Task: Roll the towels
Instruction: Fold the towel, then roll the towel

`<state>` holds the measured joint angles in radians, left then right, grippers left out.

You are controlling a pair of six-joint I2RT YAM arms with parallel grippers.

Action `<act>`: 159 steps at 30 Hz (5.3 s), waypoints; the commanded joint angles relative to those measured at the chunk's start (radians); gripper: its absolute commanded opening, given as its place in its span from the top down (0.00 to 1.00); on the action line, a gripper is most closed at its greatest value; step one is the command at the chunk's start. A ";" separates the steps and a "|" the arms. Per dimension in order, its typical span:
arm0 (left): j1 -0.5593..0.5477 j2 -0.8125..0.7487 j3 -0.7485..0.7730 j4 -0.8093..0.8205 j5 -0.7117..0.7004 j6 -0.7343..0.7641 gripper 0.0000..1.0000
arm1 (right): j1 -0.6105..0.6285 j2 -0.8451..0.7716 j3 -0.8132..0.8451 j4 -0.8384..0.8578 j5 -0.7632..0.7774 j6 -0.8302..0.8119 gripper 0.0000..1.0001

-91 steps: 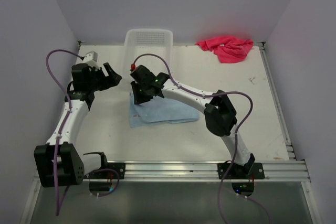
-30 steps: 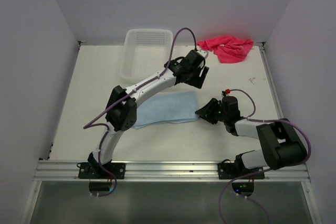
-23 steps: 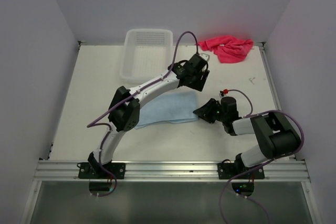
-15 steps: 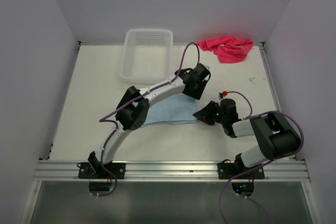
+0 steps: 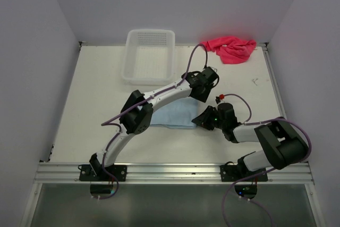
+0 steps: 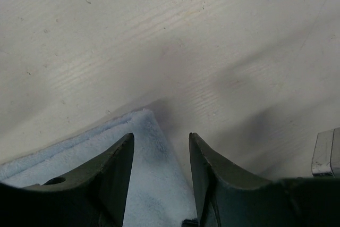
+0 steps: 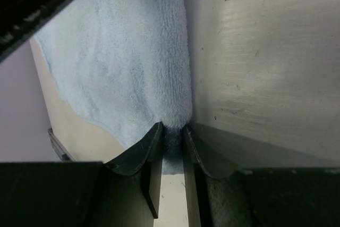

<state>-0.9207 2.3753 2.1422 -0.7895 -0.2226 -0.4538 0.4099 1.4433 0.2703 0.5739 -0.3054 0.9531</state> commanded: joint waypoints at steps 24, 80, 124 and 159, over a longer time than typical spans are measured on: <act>-0.035 0.067 -0.027 0.006 -0.054 -0.019 0.70 | 0.013 -0.060 -0.016 -0.078 0.060 -0.043 0.74; 0.131 -0.321 -0.620 0.793 0.394 -0.106 1.00 | 0.290 -0.334 0.349 -0.982 0.554 -0.343 1.00; 0.218 -0.376 -0.834 0.878 0.437 -0.068 1.00 | 0.362 -0.066 0.351 -0.755 0.344 -0.329 0.78; 0.218 -0.421 -0.946 0.926 0.425 -0.052 1.00 | 0.167 -0.320 0.213 -0.658 0.213 -0.057 0.48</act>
<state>-0.7136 2.0003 1.2106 0.0937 0.2203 -0.5350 0.6201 1.1503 0.5079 -0.1577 -0.0376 0.8333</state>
